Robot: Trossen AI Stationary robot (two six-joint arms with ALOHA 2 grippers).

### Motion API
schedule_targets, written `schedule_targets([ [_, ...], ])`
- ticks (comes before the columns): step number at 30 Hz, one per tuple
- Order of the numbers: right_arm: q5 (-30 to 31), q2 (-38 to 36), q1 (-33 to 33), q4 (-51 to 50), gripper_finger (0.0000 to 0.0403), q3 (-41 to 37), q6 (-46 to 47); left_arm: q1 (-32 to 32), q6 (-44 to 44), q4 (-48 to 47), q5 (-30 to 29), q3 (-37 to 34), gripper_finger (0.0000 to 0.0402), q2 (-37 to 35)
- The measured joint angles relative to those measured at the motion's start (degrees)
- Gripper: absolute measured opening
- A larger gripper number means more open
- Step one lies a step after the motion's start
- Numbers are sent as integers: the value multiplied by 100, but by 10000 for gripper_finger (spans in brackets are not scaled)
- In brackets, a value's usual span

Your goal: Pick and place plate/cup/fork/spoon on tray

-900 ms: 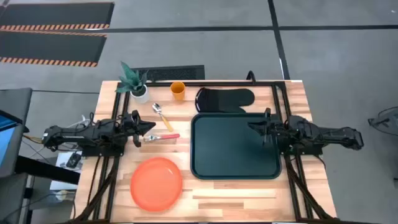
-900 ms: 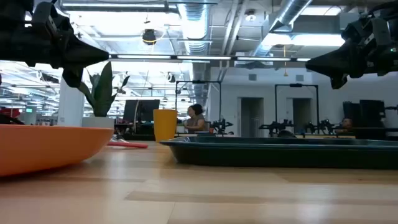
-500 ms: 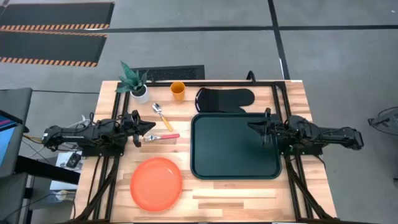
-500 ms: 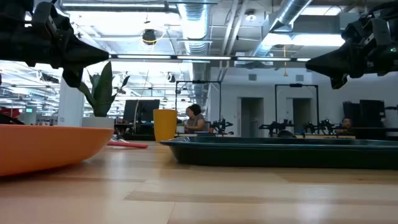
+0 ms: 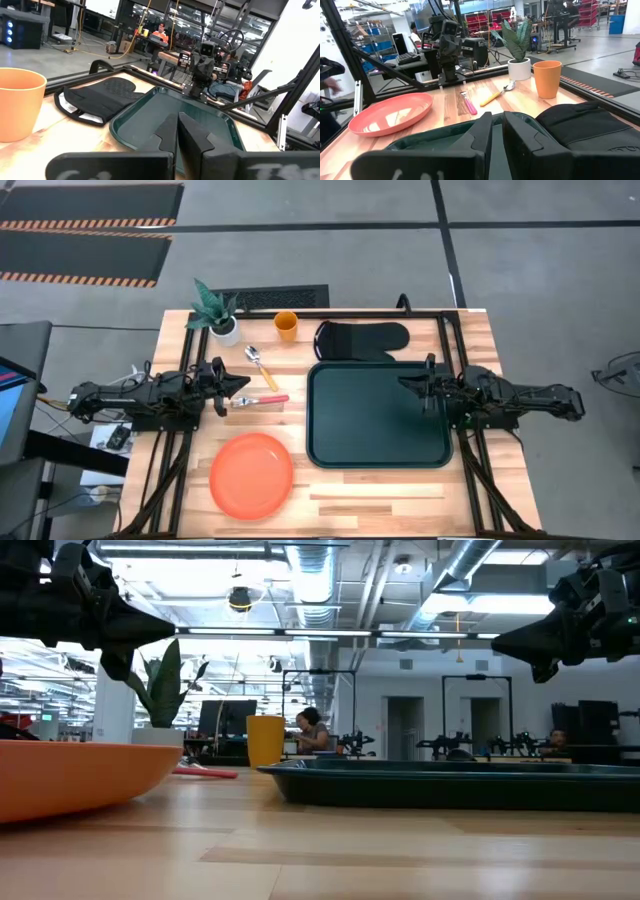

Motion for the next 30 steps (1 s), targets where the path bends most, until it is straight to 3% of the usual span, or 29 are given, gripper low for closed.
schedule_targets([
  [25, 0, -1, 0, 0, 72, -1, 2, 0, -3, 3, -29, -1, 0, 11],
  [30, 0, -2, 0, 0, 72, 1, 0, 0, -822, -2, 190, 1, 0, 25],
])
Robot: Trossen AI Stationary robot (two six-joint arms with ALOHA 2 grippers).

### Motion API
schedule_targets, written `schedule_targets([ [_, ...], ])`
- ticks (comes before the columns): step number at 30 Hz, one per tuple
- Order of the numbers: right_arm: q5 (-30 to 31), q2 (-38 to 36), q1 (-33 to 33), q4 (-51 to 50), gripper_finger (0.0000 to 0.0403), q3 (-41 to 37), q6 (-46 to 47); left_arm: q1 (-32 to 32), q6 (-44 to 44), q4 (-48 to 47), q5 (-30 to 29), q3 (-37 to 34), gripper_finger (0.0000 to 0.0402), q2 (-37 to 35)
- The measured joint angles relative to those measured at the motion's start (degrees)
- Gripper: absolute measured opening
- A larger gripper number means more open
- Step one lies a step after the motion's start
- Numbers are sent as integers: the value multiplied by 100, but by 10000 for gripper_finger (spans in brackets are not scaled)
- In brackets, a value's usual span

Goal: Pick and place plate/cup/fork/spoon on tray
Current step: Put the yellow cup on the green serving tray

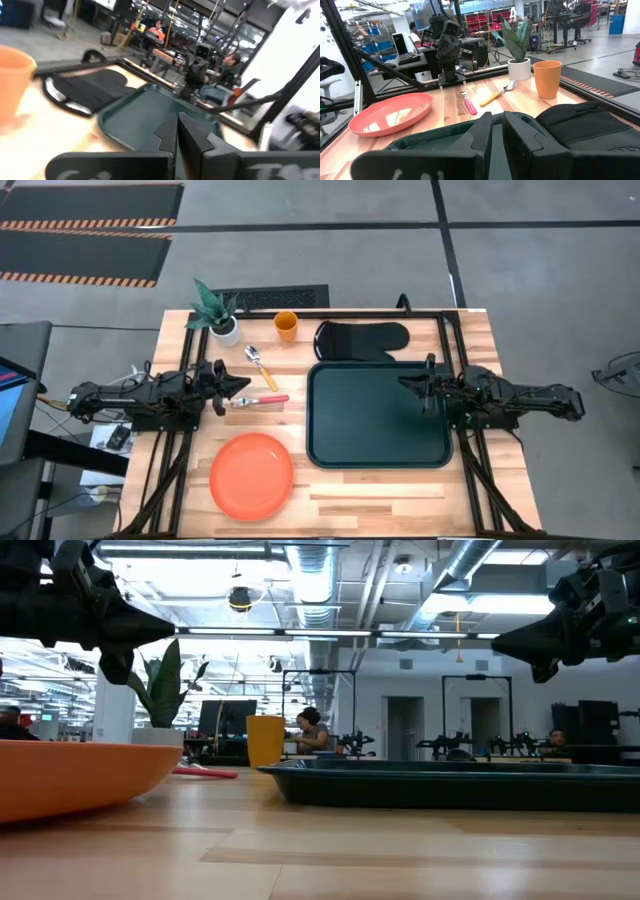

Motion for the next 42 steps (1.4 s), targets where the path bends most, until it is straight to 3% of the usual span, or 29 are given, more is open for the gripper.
schedule_targets([
  [3, 9, 1, 0, 0, 72, -1, -75, 0, -357, -28, 103, -1, 0, 2],
  [6, 154, 0, -90, 45, 72, -2, -757, -2, -655, 15, 98, 0, 0, 2],
  [10, 160, 0, -142, 177, 72, -8, -977, -2, -1016, 87, -230, 0, 0, 2],
  [15, 394, 0, -179, 655, 72, -9, -31, -2, -1850, 640, -899, -2, 0, 2],
  [21, 356, 0, -219, 1195, 72, -9, 883, -2, -1941, 1448, -1771, -2, 0, 4],
  [25, 612, 2, -236, 1238, 72, -9, 1268, 0, -1914, 1603, -2014, 100, 15, 29],
  [29, 605, 2, -203, 1914, 72, -8, 1975, 0, -2049, 1882, -2193, 365, 45, 130],
  [33, 499, 3, -231, 2468, 72, 283, 1570, 0, -1984, 2129, -2279, 744, 73, 373],
  [38, 951, 65, -269, 2487, 71, 1150, 532, 0, -1336, 2127, -2288, 1558, 94, 988],
  [42, 1245, 480, -268, 1753, 71, 2106, -33, 0, -781, 1626, -2279, 2446, 108, 1733],
])
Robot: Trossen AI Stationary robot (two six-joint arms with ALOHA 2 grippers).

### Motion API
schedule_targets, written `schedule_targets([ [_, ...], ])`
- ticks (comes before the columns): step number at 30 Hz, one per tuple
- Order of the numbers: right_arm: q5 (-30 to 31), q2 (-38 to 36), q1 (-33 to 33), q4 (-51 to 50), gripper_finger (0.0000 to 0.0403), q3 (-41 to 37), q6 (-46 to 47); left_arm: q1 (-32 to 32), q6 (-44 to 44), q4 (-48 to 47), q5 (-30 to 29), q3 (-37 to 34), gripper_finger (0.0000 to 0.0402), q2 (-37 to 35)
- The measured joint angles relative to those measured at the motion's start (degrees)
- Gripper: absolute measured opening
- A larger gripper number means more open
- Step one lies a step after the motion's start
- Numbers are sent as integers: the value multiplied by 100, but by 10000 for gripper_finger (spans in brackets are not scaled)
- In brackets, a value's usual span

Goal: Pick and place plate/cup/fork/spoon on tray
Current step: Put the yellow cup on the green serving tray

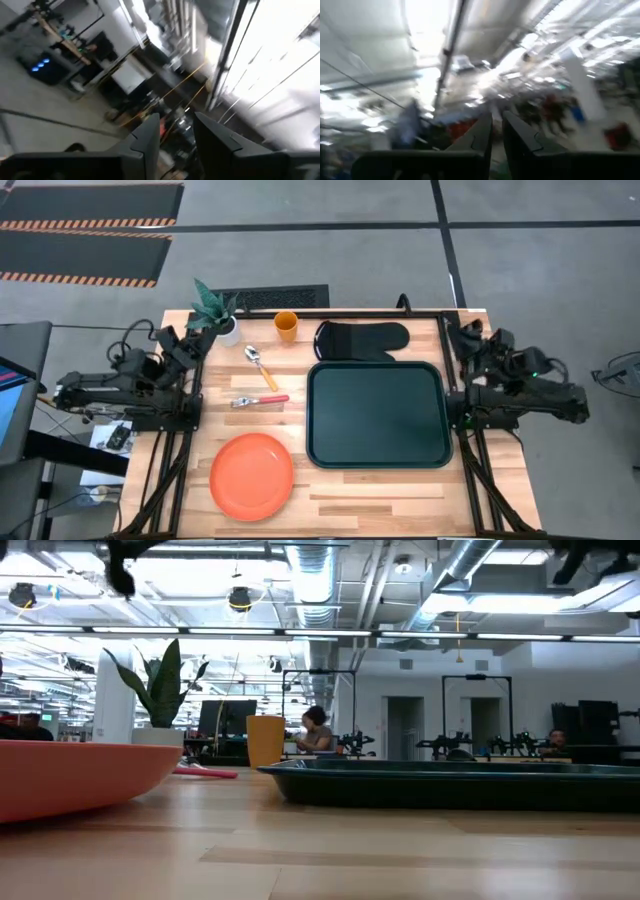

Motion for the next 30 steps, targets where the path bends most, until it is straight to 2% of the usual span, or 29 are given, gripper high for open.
schedule_targets([
  [4, 402, 926, 2, -1403, 71, 1095, -22, 0, 39, -1372, -31, 962, 123, 737],
  [7, 438, 1836, -1, -2203, 79, 1786, -22, 0, -28, -2552, 11, 1663, 135, 1184],
  [12, 434, 3311, -16, -2589, 128, 2624, -31, 0, -95, -3969, -127, 2587, 149, 1720],
  [15, 430, 4263, -208, -2502, 171, 3080, -110, 0, -101, -4370, -182, 2901, 151, 1849],
  [20, 427, 5699, -622, -2506, 227, 3833, 60, 0, -208, -4490, -171, 2952, 151, 1867],
  [23, 411, 6495, -797, -2488, 237, 4278, 207, 0, -374, -4687, -171, 2952, 151, 1869],
  [30, 397, 8124, -978, -1680, 240, 5138, 490, 0, -712, -5099, -129, 2952, 151, 1869],
])
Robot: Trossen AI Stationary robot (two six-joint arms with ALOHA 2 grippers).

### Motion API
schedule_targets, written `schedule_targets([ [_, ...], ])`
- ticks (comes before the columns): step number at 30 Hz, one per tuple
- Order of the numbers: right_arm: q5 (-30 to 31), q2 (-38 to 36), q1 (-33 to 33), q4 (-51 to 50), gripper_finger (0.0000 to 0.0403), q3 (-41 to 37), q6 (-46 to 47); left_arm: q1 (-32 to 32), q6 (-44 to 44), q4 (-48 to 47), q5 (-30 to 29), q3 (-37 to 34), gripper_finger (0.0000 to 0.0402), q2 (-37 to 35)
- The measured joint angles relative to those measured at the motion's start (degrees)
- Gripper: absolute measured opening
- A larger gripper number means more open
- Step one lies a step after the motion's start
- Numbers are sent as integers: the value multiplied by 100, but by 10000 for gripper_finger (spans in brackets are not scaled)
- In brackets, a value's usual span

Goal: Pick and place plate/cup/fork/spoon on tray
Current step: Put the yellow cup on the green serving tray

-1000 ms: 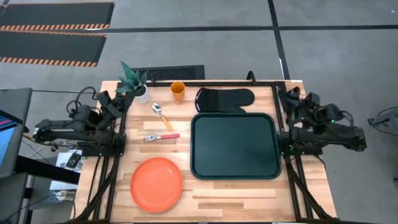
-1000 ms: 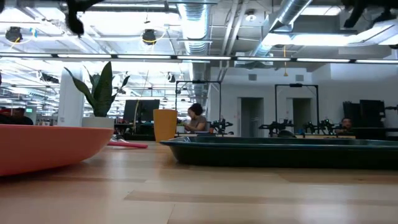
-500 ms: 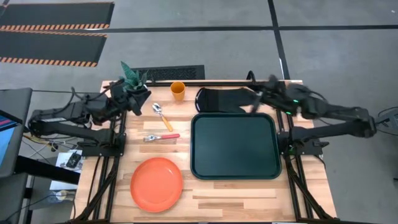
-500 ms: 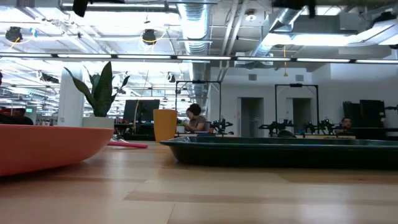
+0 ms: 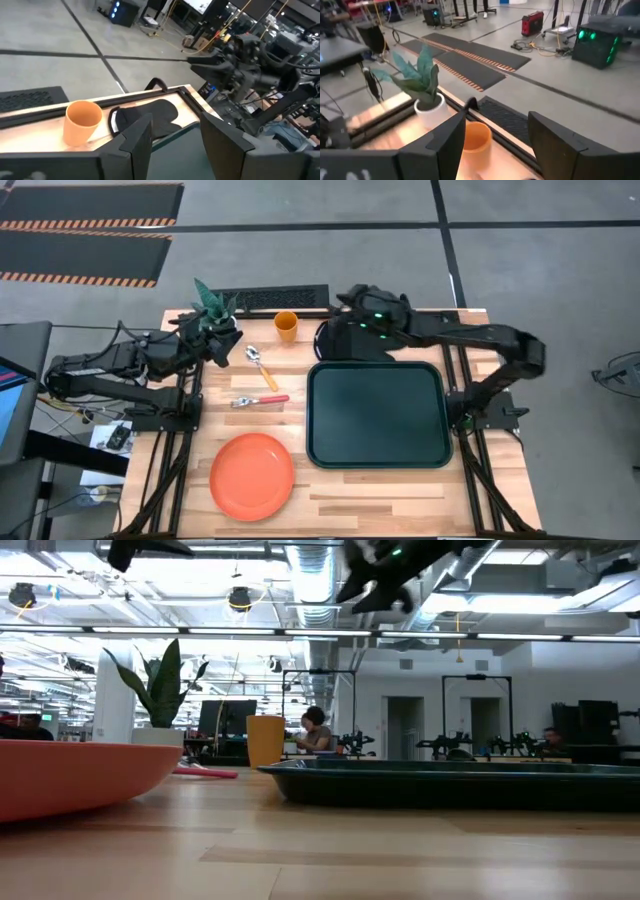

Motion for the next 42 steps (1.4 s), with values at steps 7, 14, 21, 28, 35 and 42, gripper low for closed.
schedule_targets([
  [7, -437, 1430, -194, 114, 240, 994, 626, 0, -73, -110, 50, 0, 151, 0],
  [14, -608, 2572, -300, -182, 240, 1827, 1080, 0, -104, -162, 57, 0, 151, -2],
  [21, -917, 3384, -415, -511, 240, 2368, 1569, 0, -133, -166, 107, 0, 151, 0],
  [28, -891, 3689, -467, -643, 238, 2606, 1703, 0, -224, -182, 108, 0, 151, 0],
  [35, -1341, 3667, -607, -951, 224, 2629, 2213, 0, -294, -182, 51, 0, 151, 0],
  [42, -2165, 3595, -754, -1217, 217, 2633, 2649, 0, -305, -182, 50, 0, 151, 25],
])
